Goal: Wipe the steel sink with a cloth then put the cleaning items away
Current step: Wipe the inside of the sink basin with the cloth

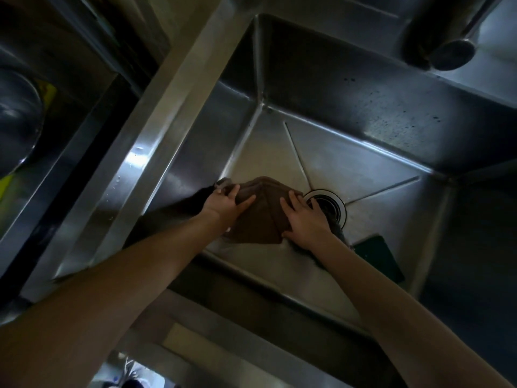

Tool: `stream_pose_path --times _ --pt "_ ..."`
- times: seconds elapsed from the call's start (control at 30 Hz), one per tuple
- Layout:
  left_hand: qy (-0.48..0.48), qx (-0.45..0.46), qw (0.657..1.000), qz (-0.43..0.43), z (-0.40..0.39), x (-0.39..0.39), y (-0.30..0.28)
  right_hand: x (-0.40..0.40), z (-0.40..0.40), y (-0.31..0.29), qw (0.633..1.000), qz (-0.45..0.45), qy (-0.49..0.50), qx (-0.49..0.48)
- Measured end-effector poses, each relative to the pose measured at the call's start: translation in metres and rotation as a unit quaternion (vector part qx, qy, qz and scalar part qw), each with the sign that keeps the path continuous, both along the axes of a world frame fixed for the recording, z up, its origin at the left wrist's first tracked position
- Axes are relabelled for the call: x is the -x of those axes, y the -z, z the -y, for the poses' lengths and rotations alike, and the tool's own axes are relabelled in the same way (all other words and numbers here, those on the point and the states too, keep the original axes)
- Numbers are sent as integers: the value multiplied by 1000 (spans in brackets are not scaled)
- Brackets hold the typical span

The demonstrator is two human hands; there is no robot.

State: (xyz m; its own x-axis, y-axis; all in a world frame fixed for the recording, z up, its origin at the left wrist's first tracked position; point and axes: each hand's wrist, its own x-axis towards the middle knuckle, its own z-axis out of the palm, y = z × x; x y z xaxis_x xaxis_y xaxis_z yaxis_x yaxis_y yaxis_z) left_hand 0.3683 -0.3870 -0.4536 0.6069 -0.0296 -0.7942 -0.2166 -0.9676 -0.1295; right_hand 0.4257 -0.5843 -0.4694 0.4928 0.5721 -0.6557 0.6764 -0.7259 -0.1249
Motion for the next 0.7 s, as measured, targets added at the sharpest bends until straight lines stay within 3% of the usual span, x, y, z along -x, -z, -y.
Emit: stream_pose_path --times 0.17,0.5,0.7 --pt "32 0 999 14 1 2 -7 2 0 -2 1000 1 15 -8" --pt "-53 -6 999 -2 25 4 -6 14 0 8 998 17 56 -19" --pt "-5 8 1000 -23 26 10 -11 14 19 9 999 17 48 -8"
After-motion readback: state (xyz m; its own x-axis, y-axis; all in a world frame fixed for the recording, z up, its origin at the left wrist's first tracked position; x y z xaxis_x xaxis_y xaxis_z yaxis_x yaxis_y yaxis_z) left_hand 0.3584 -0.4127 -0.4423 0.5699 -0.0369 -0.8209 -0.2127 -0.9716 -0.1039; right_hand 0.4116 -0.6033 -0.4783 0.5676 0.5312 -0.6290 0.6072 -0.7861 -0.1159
